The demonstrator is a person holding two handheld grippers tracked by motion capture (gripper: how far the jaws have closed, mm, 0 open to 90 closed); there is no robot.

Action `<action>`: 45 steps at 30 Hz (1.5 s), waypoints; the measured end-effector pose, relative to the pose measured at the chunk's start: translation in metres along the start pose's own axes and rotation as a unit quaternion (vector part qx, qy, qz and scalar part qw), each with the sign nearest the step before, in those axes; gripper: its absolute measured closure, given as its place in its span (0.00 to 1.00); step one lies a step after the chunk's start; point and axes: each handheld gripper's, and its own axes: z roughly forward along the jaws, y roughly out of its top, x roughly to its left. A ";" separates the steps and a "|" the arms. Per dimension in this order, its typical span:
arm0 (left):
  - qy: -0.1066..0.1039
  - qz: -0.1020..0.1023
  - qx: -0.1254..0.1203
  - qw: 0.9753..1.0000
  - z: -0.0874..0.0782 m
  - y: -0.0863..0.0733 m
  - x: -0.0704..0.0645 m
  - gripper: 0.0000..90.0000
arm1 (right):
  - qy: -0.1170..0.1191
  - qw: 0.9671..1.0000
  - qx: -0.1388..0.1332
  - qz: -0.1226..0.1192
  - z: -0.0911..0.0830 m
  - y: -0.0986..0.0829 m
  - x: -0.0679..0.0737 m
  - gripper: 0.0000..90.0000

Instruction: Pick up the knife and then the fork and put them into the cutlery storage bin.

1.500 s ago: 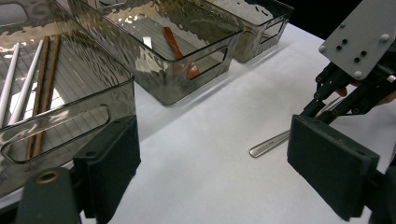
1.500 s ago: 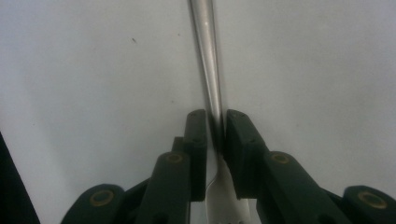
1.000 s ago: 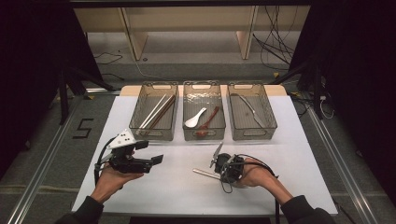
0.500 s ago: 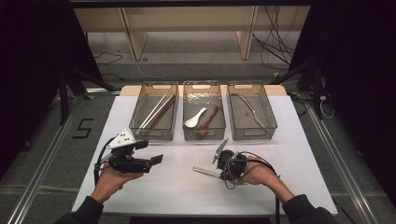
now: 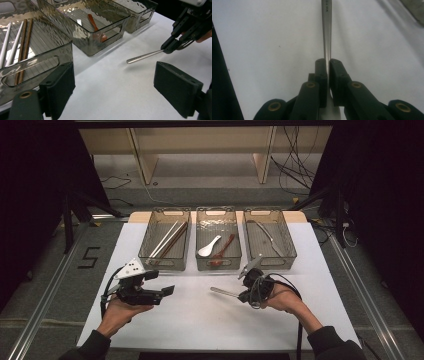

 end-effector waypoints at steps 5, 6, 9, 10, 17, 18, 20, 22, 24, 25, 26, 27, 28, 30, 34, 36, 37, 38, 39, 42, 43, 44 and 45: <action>0.000 -0.001 0.000 1.000 0.000 0.000 0.000 0.18 | 0.002 0.999 -0.028 0.018 -0.012 -0.001 -0.007 0.95; 0.000 -0.003 -0.001 1.000 0.000 0.000 0.000 0.18 | 0.003 0.999 -0.031 0.020 -0.014 -0.001 -0.008 0.95; 0.001 0.000 0.000 1.000 0.000 0.000 0.000 0.18 | -0.003 0.999 -0.042 0.025 -0.020 -0.002 -0.012 0.95; 0.001 0.000 0.000 1.000 0.000 0.000 0.000 0.18 | -0.004 0.998 -0.048 0.029 -0.024 -0.002 -0.013 0.95; 0.001 -0.001 0.002 1.000 0.000 0.000 0.001 0.18 | -0.028 0.995 -0.084 0.036 -0.054 0.000 -0.023 0.96; 0.001 -0.001 0.002 1.000 0.000 0.000 0.001 0.18 | -0.040 0.994 -0.092 0.039 -0.060 0.000 -0.026 0.96; 0.001 -0.003 0.002 1.000 0.001 -0.001 0.001 0.18 | -0.049 0.991 -0.111 0.050 -0.072 0.000 -0.036 0.95; 0.001 -0.003 0.002 1.000 0.001 -0.001 0.001 0.18 | -0.060 0.988 -0.124 0.062 -0.082 0.000 -0.048 0.95; 0.002 -0.003 0.003 1.000 0.001 -0.001 0.001 0.18 | -0.075 0.985 -0.134 0.079 -0.089 0.000 -0.059 0.96; 0.002 -0.003 0.003 1.000 0.001 -0.001 0.001 0.18 | -0.080 0.984 -0.138 0.084 -0.091 0.000 -0.065 0.95; 0.002 -0.003 0.003 1.000 0.001 -0.001 0.001 0.18 | -0.086 0.983 -0.138 0.091 -0.093 0.000 -0.071 0.95; 0.002 -0.003 0.003 1.000 0.001 -0.001 0.001 0.18 | -0.092 0.982 -0.135 0.099 -0.094 0.001 -0.077 0.95; 0.002 -0.003 0.002 1.000 0.001 -0.001 0.001 0.18 | -0.099 0.980 -0.134 0.106 -0.095 0.000 -0.084 0.95; 0.002 -0.005 0.001 1.000 0.000 -0.001 0.001 0.18 | -0.111 0.978 -0.132 0.119 -0.097 0.000 -0.095 0.96; 0.001 -0.005 0.001 1.000 0.000 0.000 0.001 0.18 | -0.123 0.973 -0.127 0.146 -0.100 0.000 -0.114 0.96; 0.001 -0.005 0.001 1.000 0.001 0.000 0.001 0.18 | -0.133 0.971 -0.122 0.155 -0.101 0.001 -0.122 0.96; 0.001 -0.006 0.000 1.000 0.001 0.000 0.001 0.18 | -0.133 0.971 -0.119 0.158 -0.101 0.002 -0.125 0.95; 0.000 -0.006 0.000 1.000 0.001 0.000 0.001 0.18 | -0.138 0.970 -0.118 0.163 -0.101 0.004 -0.128 0.96; 0.001 -0.005 0.000 1.000 0.001 0.000 0.001 0.18 | -0.138 0.969 -0.117 0.166 -0.101 0.005 -0.131 0.95; 0.000 -0.004 0.000 1.000 0.001 0.000 0.001 0.18 | -0.140 0.968 -0.114 0.175 -0.100 0.011 -0.139 0.96; 0.000 -0.004 0.001 1.000 0.001 0.000 0.001 0.18 | -0.143 0.967 -0.113 0.179 -0.099 0.013 -0.141 0.95; 0.000 -0.004 0.001 1.000 0.000 0.000 0.001 0.18 | -0.143 0.967 -0.112 0.180 -0.098 0.015 -0.143 0.95; 0.000 -0.005 0.000 1.000 0.000 0.000 0.001 0.18 | -0.143 0.966 -0.111 0.182 -0.097 0.017 -0.145 0.95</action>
